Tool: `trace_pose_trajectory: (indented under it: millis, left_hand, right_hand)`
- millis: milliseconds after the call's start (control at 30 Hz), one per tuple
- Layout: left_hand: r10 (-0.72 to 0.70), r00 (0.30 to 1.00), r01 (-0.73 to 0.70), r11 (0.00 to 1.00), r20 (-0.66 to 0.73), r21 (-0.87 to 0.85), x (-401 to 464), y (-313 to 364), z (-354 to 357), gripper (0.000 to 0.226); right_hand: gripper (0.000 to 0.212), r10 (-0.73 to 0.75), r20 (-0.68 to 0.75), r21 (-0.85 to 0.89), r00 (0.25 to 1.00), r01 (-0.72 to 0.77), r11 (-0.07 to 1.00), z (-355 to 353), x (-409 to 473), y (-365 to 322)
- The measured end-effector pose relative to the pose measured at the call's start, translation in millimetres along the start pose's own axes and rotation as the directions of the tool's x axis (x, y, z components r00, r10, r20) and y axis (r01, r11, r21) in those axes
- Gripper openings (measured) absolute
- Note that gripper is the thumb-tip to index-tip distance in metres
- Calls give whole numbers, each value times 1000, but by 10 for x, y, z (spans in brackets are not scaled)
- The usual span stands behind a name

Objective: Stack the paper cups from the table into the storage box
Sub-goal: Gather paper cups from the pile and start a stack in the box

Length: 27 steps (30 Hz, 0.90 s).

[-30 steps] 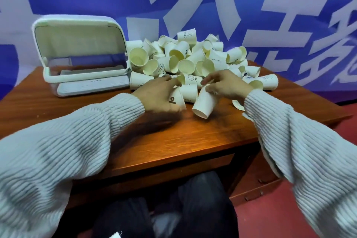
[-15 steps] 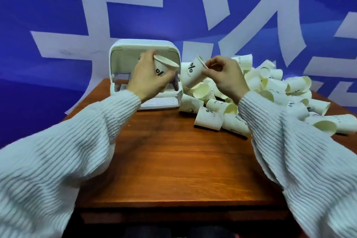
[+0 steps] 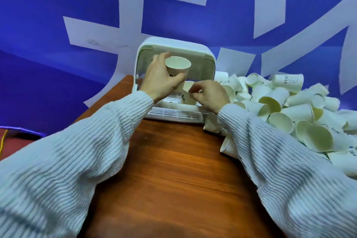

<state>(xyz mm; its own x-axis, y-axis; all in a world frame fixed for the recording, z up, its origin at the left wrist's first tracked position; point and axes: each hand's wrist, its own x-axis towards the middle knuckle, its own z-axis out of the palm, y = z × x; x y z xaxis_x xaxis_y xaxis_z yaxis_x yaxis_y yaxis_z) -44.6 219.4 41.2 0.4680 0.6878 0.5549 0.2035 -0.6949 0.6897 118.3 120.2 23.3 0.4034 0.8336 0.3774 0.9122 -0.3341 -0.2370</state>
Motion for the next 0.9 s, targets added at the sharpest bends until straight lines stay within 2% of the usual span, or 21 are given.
trace_pose_trajectory:
  millis: [67, 167, 267, 400, 500, 667, 733, 833, 900]
  left_hand:
    - [-12, 1000, 11, 999, 12, 47, -3, 16, 56, 76]
    - [-14, 999, 9, 992, 45, 122, 15, 73, 149, 76]
    - [-9, 998, -2, 986, 68, 165, 113, 167, 183, 74]
    - [-13, 994, -11, 978, 113, 210, 352, 307, 202, 75]
    - [-30, 992, 5, 981, 125, 194, 507, 381, 290, 78]
    - [-5, 993, -10, 992, 121, 123, 344, 309, 526, 70]
    - [11, 993, -30, 986, 119, 165, 266, 213, 586, 71]
    - [-39, 987, -6, 962, 157, 274, 253, 73, 642, 77]
    - [-79, 966, -16, 932, 247, 362, 243, -16, 687, 79]
  right_hand:
    - [19, -17, 59, -55, 998, 20, 998, 24, 32, 71]
    - [21, -25, 92, -36, 995, 29, 999, 4, 90, 189]
    - [25, -30, 0, 56, 1000, 30, 998, -51, 117, 222]
    - [29, 64, -100, 194, 993, -43, 980, -100, 108, 270]
    - [29, 91, -164, 293, 982, -39, 955, -198, 85, 354]
    - [26, 83, -165, 283, 983, -33, 959, -329, 28, 541]
    - [24, 84, -157, 283, 984, -37, 958, -347, 20, 554]
    - [25, 55, -163, 262, 985, -10, 965, -373, -29, 525]
    - [25, 43, -175, 262, 984, 5, 965, -404, -85, 529]
